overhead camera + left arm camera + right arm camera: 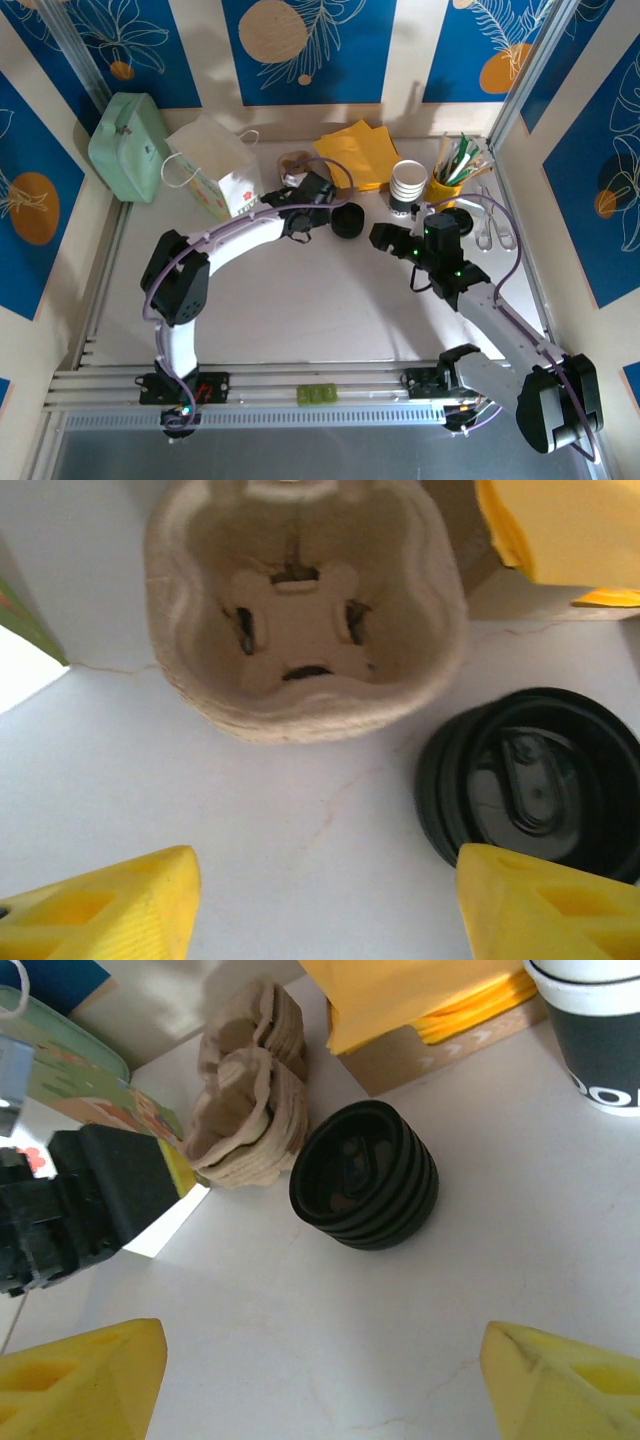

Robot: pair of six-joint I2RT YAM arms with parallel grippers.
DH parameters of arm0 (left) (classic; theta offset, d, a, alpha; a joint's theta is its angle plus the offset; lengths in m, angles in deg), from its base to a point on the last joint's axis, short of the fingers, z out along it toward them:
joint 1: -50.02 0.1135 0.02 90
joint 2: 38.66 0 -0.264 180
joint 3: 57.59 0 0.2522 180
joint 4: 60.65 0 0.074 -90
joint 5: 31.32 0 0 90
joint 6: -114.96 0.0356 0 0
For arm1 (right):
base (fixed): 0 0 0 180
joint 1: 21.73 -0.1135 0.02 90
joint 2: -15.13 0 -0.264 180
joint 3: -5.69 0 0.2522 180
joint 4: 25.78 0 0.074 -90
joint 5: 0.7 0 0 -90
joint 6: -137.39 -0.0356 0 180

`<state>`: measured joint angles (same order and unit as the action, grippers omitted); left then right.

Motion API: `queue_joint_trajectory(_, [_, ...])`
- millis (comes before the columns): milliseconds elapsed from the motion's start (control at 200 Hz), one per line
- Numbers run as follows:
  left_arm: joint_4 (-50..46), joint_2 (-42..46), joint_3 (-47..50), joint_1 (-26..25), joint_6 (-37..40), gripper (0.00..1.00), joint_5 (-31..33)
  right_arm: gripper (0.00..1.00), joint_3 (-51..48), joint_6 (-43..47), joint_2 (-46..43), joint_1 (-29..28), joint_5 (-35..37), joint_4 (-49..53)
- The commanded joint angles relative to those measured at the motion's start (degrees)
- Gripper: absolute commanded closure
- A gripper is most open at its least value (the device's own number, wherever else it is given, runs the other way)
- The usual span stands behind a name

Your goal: Pack the takeout coffee

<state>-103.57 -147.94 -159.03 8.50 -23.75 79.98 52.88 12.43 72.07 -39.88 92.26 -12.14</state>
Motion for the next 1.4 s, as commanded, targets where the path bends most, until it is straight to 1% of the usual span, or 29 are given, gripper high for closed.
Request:
queue_joint_trajectory(0, [1.47,-0.81,-1.35,2.07,-2.8,0.37,3.01,0.17,-0.42,0.54,1.03,-0.61,-0.89,-2.98])
queue_joint_trajectory(250, [4.08,-2.82,-0.56,5.29,-5.03,0.44,2.53,0.18,0.52,0.95,3.82,-0.88,-0.48,-2.73])
queue_joint_trajectory(370, [5.04,-3.64,-0.63,5.98,-4.58,0.46,2.35,0.18,0.96,0.88,4.92,-0.9,-0.59,-2.65])
queue_joint_trajectory(455, [5.27,-4.44,-1.22,6.75,-4.55,0.5,1.02,0.18,1.19,1.03,5.48,-0.83,-0.39,-2.42])
queue_joint_trajectory(585, [5.13,-5.06,-1.69,6.97,-4.66,0.52,2.03,0.18,1.41,1.17,6.22,-0.87,-0.16,-2.43])
queue_joint_trajectory(625, [5.11,-5.3,-1.77,6.9,-4.88,0.54,2.11,0.17,1.54,1.17,6.58,-0.84,-0.24,-2.35])
queue_joint_trajectory(850, [5.67,-6.56,-2.15,7.21,-5.3,0.56,2.08,0.18,2.4,1.21,8.08,-0.84,-0.32,-1.9])
queue_joint_trajectory(1171, [8.19,-6.96,-1.18,7.98,-5.23,0.65,0.55,0.18,3.78,1.36,10.64,-0.83,-0.57,-0.85])
queue_joint_trajectory(1301, [9.13,-7.4,-1.5,8.51,-4.55,0.65,-1.43,0.18,4.2,1.52,11.47,-0.84,-0.71,-0.59])
queue_joint_trajectory(1396, [9.82,-7.52,-1.35,8.58,-4.22,0.65,-1.63,0.18,4.46,1.56,11.95,-0.91,-0.92,-0.32])
